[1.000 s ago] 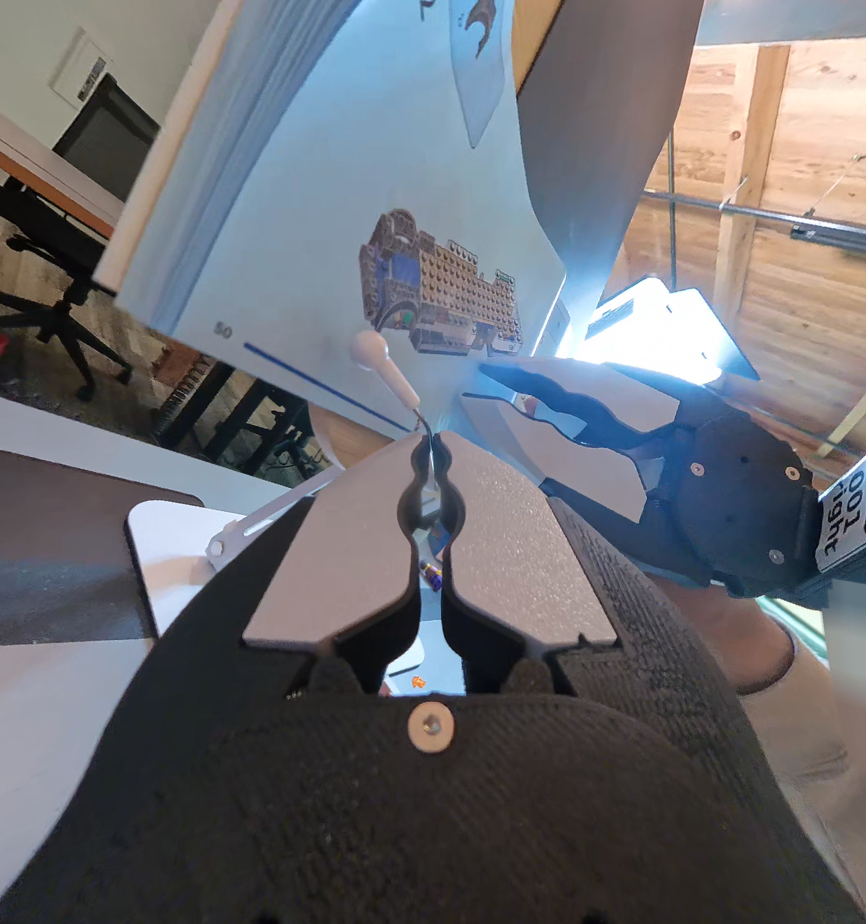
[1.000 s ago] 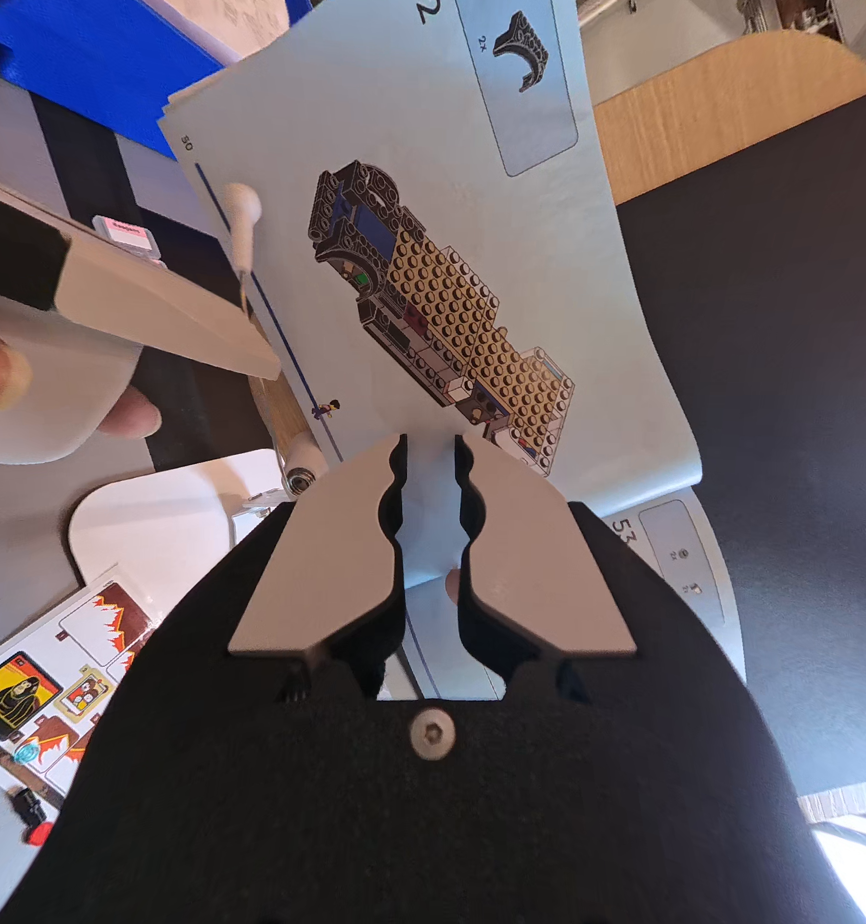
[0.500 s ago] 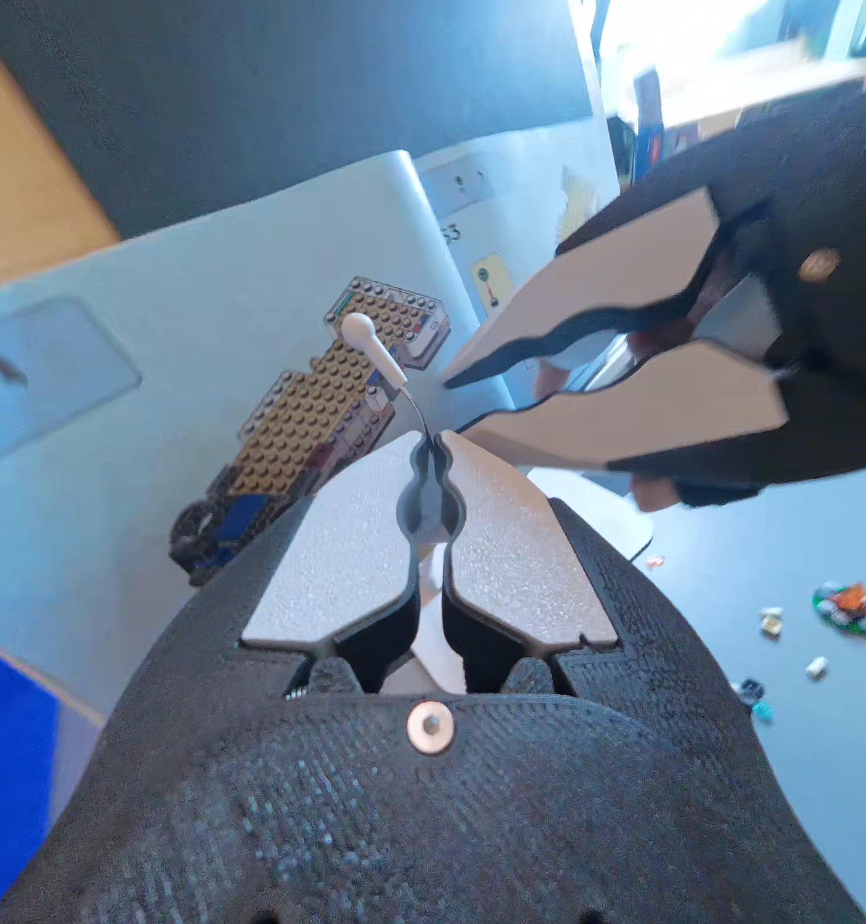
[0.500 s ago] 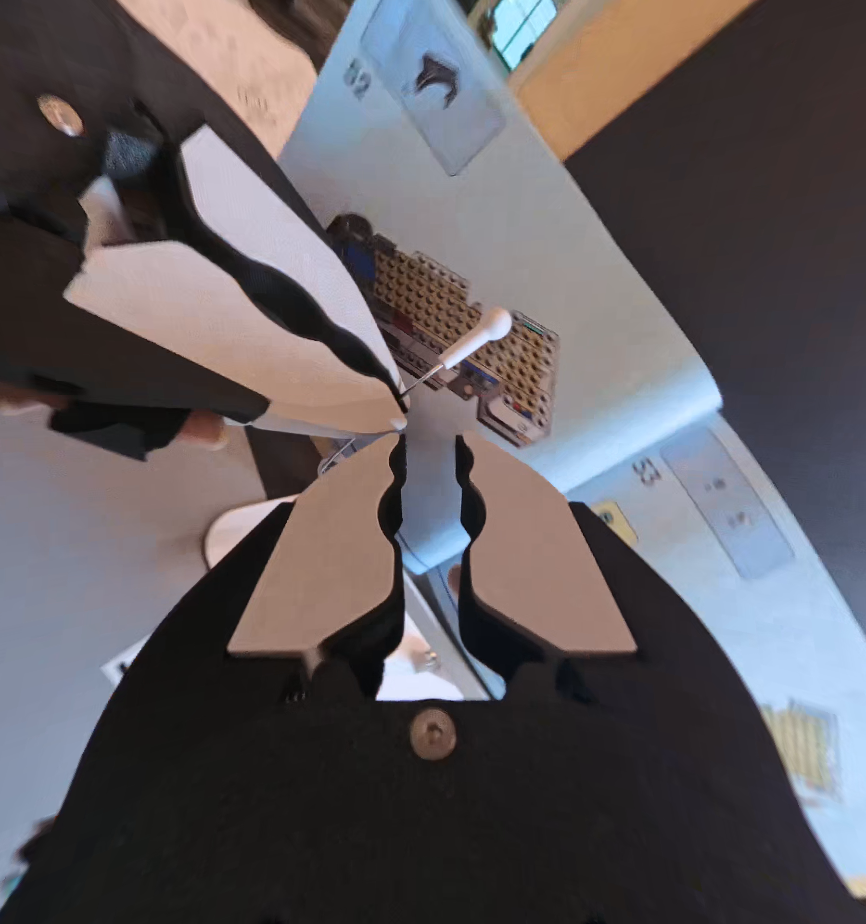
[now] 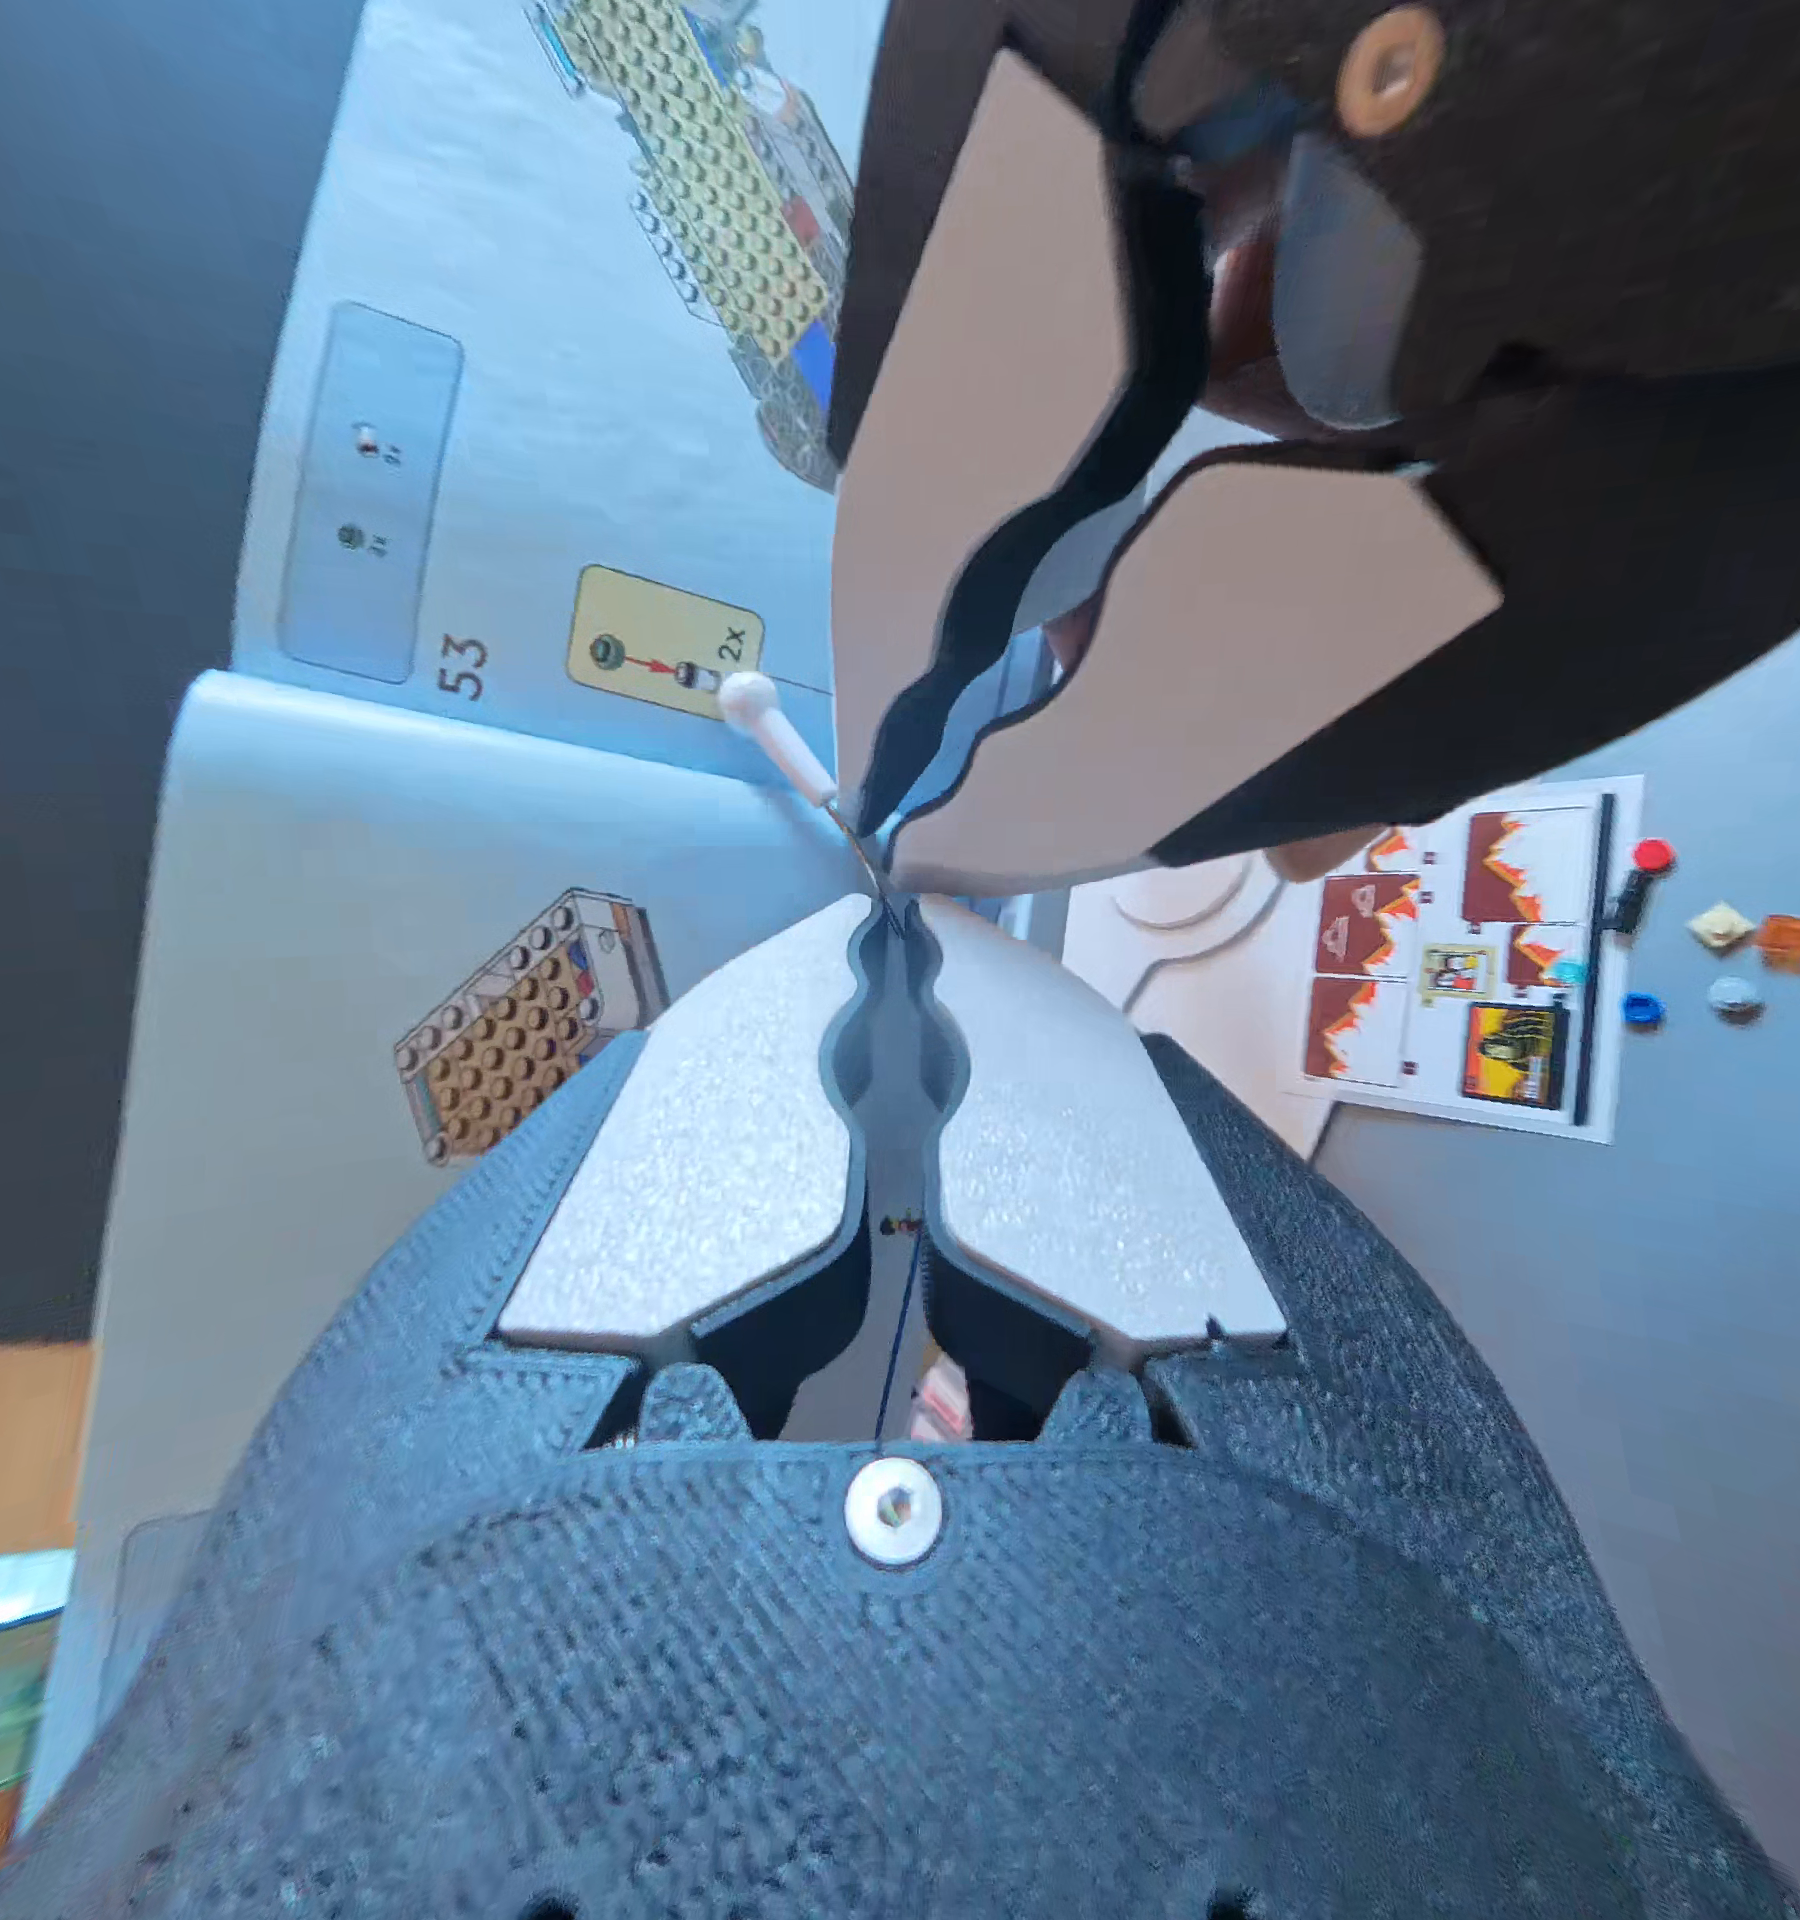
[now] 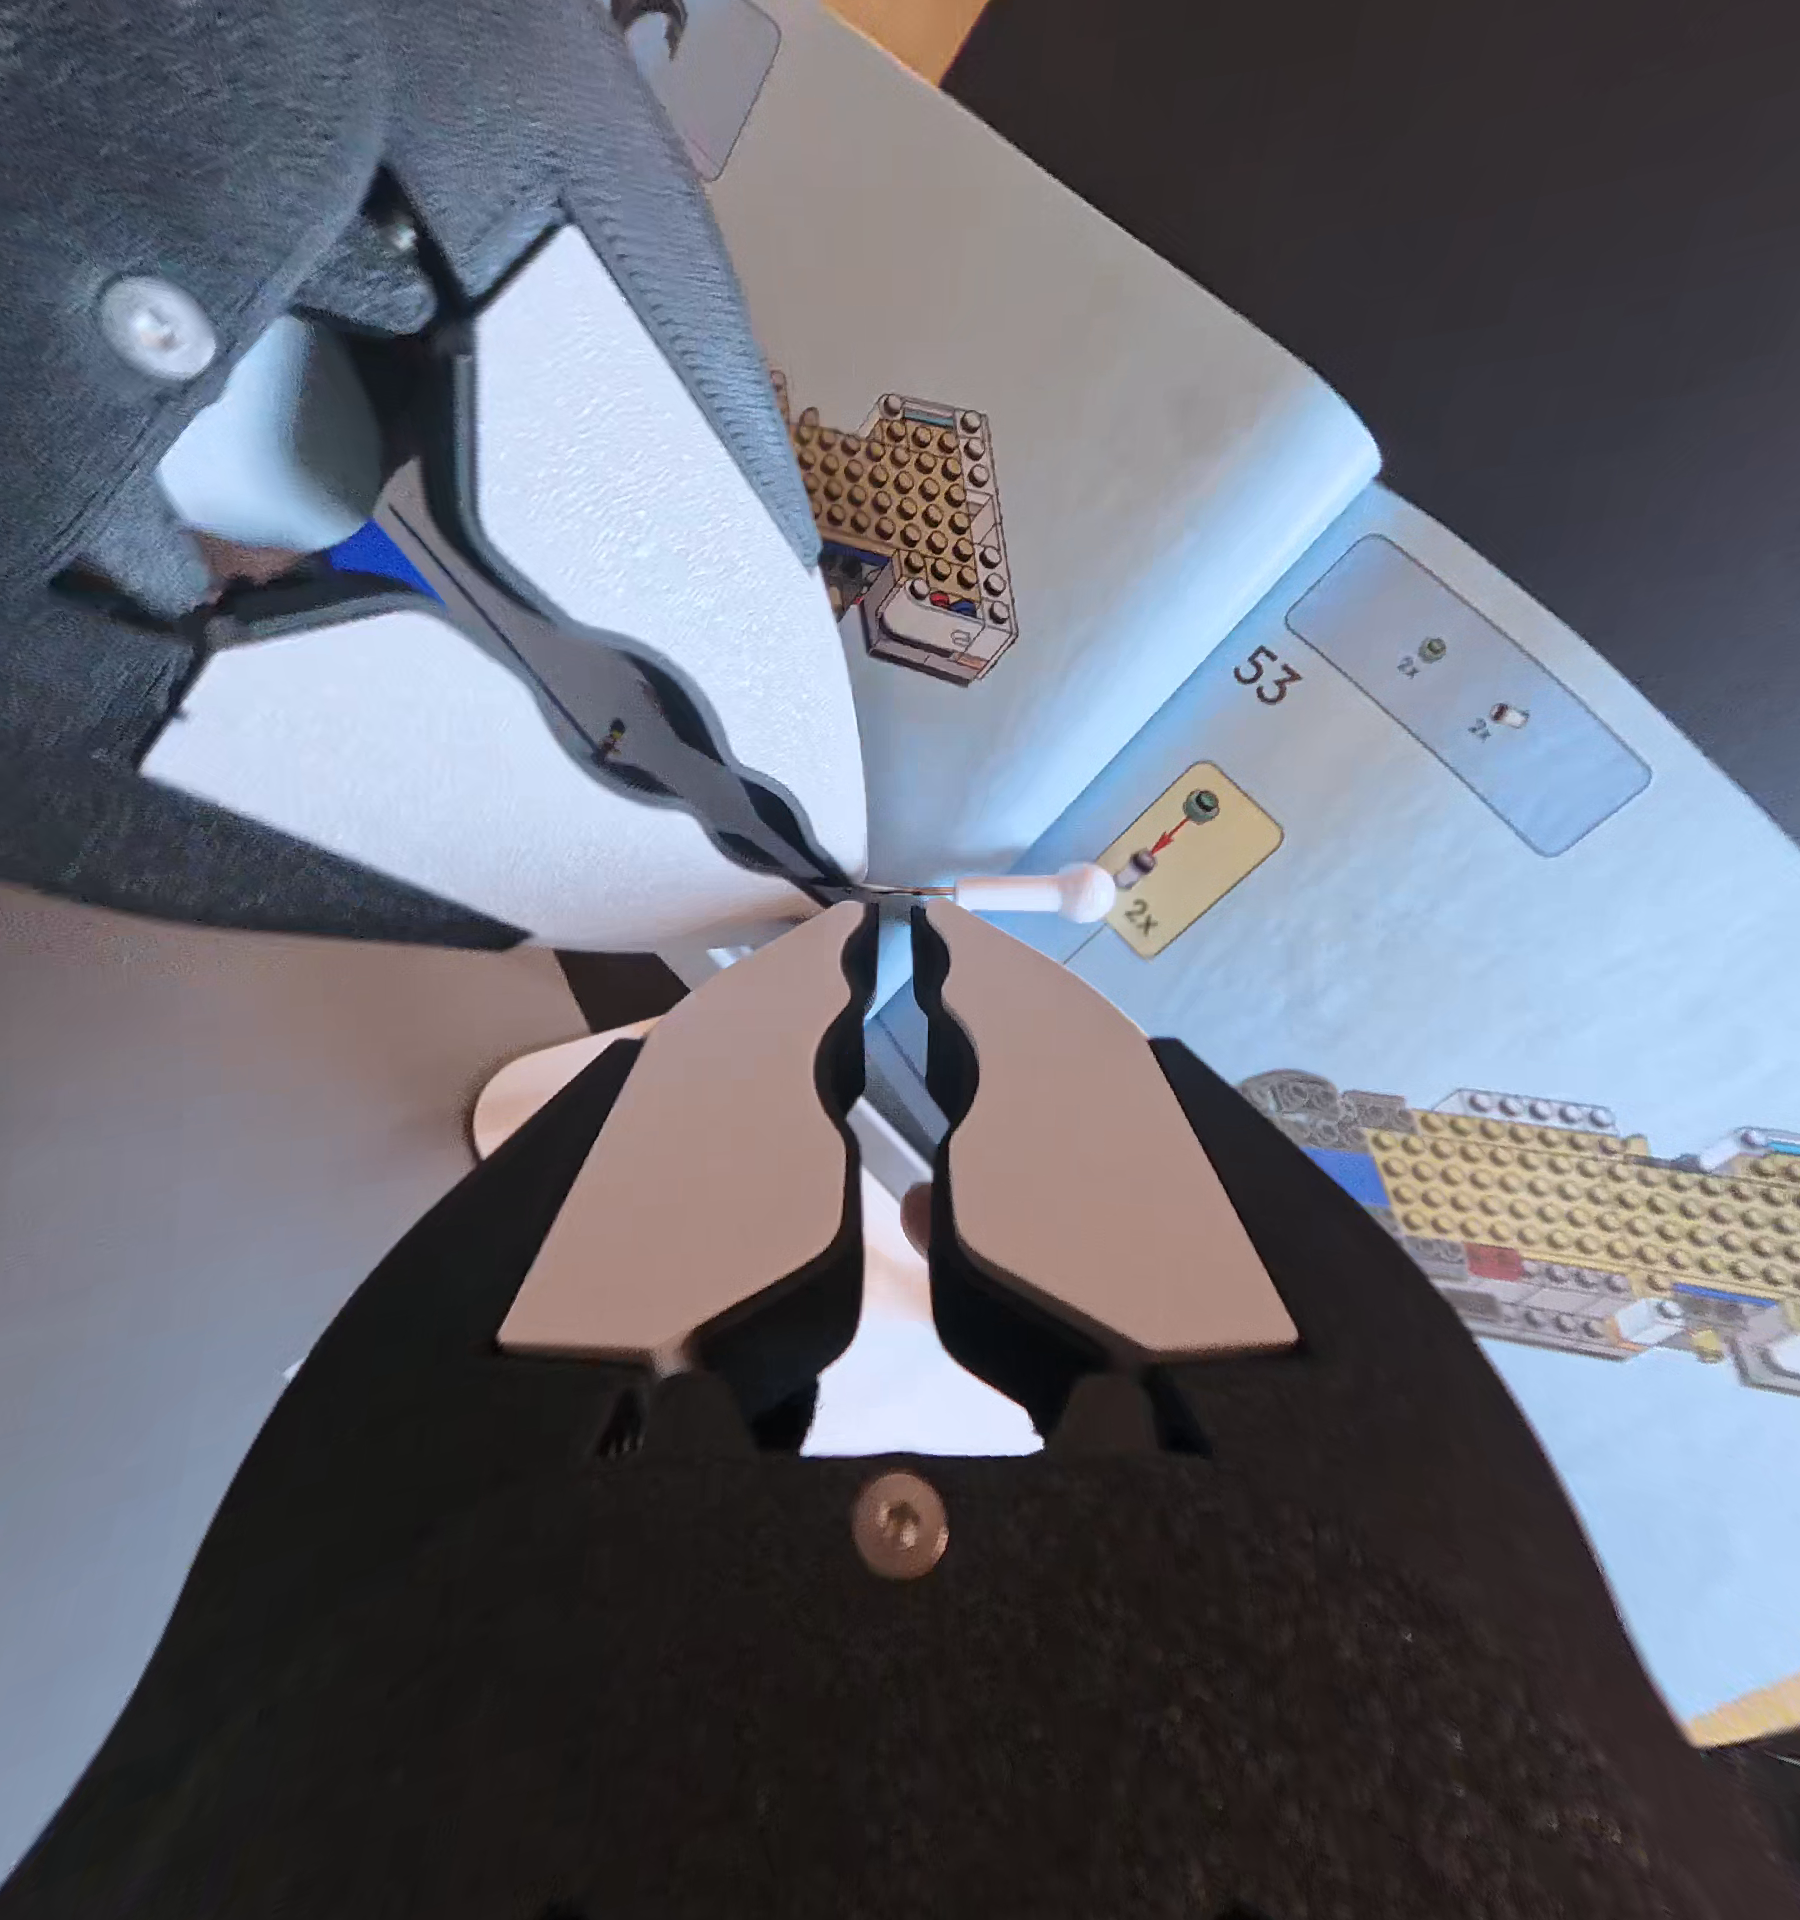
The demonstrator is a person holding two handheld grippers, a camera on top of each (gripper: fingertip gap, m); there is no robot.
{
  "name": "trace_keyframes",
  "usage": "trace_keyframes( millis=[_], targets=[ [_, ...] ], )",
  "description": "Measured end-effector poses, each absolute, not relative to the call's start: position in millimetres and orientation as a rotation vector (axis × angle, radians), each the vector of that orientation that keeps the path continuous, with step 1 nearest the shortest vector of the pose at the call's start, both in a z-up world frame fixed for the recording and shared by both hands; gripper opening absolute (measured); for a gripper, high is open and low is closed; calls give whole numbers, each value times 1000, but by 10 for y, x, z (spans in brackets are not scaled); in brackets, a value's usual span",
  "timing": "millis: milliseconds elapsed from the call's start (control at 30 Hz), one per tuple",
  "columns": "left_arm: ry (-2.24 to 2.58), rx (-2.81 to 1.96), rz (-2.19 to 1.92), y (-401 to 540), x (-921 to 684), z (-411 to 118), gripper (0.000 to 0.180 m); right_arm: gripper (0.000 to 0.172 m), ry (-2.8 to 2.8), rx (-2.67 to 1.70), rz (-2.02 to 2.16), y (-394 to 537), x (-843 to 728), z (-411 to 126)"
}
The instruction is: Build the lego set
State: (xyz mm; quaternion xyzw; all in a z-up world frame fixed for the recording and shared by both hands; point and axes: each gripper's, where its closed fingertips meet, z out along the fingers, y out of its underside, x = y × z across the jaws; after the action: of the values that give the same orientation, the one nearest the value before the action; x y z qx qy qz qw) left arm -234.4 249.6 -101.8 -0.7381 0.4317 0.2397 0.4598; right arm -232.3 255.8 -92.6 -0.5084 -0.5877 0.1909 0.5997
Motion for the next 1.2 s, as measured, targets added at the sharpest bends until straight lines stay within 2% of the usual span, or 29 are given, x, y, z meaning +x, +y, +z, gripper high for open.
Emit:
trace_keyframes(
  millis=[100,267,467,567,633,667,700,1067,1200],
  targets=[
    [1081,-1880,496,2542,-2312,-1080,4,14,-1341,-1210,503,2596,-2137,-940],
    [923,-1821,325,2375,-2229,-999,26,24,-1144,-1240,523,2948,-1484,-748],
    [450,-1709,94,1978,-2638,-877,29,77,-898,-1442,557,3881,-720,-766],
    [327,-1709,57,1978,-2858,-946,31,89,-908,-1551,764,4077,-871,-901],
    [277,-1717,3,2004,-2896,-982,31,86,-952,-1577,892,4044,-1059,-967],
    [269,-1708,-17,1998,-2892,-981,31,70,-959,-1566,925,4014,-1106,-966],
    [261,-1699,-17,1982,-2898,-977,31,67,-943,-1563,927,4010,-1110,-963],
    [254,-1630,-22,1658,-2751,-978,22,58,-907,-1469,723,3813,-869,-828],
    [250,-1591,4,1344,-2686,-917,18,62,-983,-1349,668,3188,-572,-592]
  ],
)
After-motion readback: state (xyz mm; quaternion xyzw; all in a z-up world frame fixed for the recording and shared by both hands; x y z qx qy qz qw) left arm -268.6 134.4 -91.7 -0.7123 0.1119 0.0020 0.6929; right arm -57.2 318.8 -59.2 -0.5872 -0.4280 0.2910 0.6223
